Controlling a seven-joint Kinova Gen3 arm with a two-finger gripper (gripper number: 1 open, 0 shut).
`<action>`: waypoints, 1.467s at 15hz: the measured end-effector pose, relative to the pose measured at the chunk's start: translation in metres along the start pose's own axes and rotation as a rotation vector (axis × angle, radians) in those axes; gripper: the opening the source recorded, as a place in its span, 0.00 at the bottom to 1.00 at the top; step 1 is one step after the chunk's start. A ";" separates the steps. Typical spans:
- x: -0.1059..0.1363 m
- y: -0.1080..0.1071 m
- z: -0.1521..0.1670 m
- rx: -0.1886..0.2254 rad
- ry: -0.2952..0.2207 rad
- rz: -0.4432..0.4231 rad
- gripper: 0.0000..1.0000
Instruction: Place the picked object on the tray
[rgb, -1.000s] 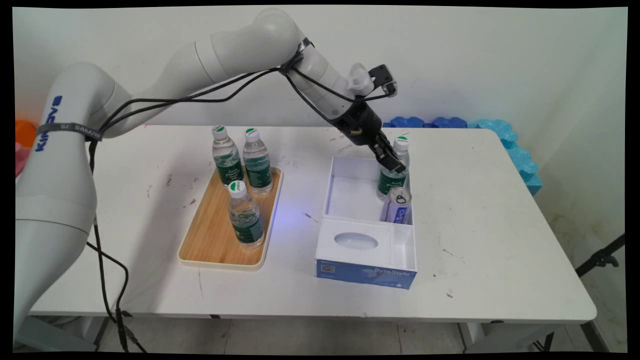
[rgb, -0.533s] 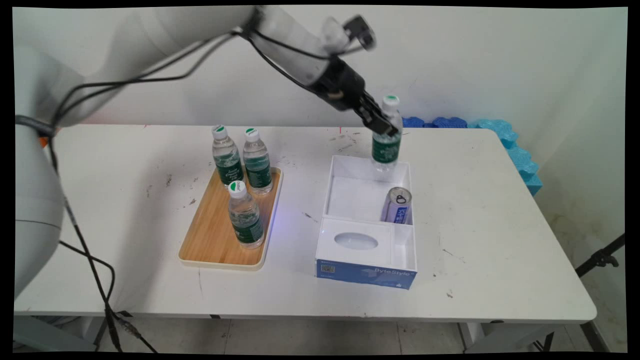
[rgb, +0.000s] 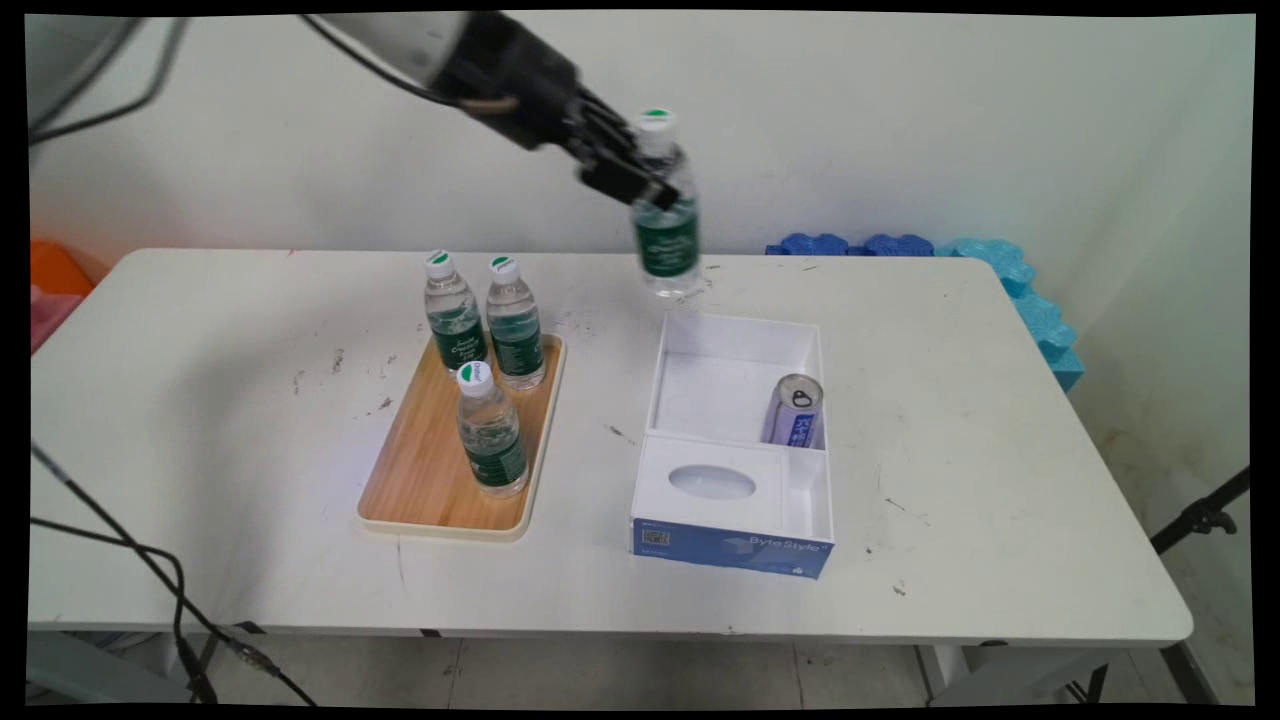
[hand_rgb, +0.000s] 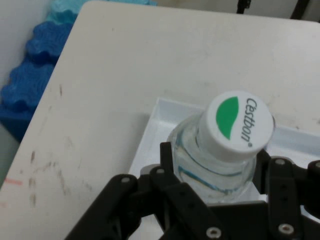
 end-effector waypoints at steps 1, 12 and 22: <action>-0.008 0.000 -0.018 0.000 -0.007 -0.004 0.00; -0.129 -0.001 -0.112 -0.017 -0.151 -0.046 0.00; -0.221 0.002 -0.082 -0.033 -0.178 -0.024 0.00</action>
